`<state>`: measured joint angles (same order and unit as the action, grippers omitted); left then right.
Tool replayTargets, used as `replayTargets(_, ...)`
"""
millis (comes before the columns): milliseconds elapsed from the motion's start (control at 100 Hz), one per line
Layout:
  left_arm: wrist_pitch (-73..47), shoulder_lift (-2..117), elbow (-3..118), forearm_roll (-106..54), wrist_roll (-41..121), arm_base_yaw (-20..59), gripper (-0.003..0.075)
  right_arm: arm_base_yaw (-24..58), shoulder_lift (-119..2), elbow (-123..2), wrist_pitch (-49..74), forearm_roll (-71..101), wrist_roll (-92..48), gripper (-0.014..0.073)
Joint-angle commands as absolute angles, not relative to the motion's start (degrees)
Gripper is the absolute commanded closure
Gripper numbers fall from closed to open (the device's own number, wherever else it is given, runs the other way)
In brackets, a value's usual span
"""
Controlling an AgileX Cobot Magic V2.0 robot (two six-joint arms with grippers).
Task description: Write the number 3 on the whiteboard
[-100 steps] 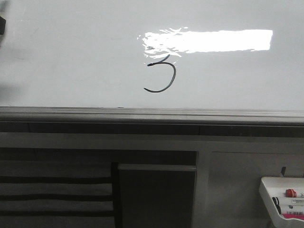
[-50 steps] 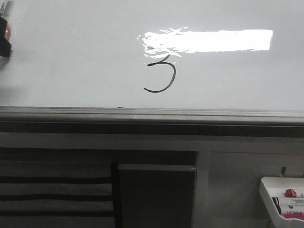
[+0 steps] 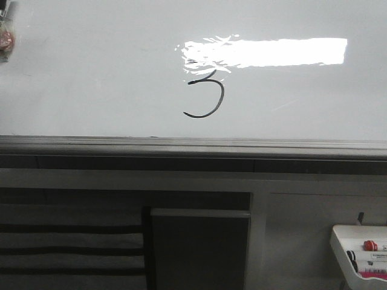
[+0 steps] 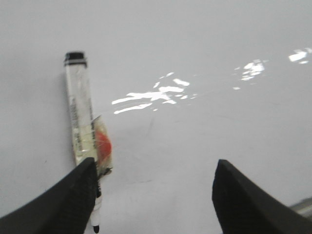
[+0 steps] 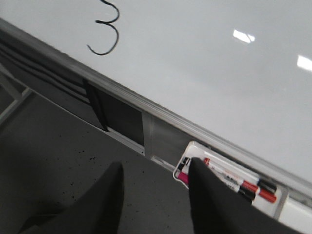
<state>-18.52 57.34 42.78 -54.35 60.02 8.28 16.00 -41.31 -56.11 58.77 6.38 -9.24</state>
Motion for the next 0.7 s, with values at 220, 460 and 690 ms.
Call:
replayTargets(220, -21.57, 38.21, 39.39, -47.55, 49.09, 4.87, 0.0264, 15.71, -31.38, -49.95, 44.21, -1.00, 4.03, 0.0529)
replayTargets(460, -21.65, 29.69, 32.42, -47.68, 49.09, 3.32, 0.0386, 15.71, -22.15, -40.53, 33.43, -2.12, 4.03, 0.0673)
replayTargets(690, -21.09, 28.69, 30.50, -49.02, 49.09, 3.32, 0.0661, 15.71, -21.15, -37.32, 35.02, -2.12, 4.03, 0.0673)
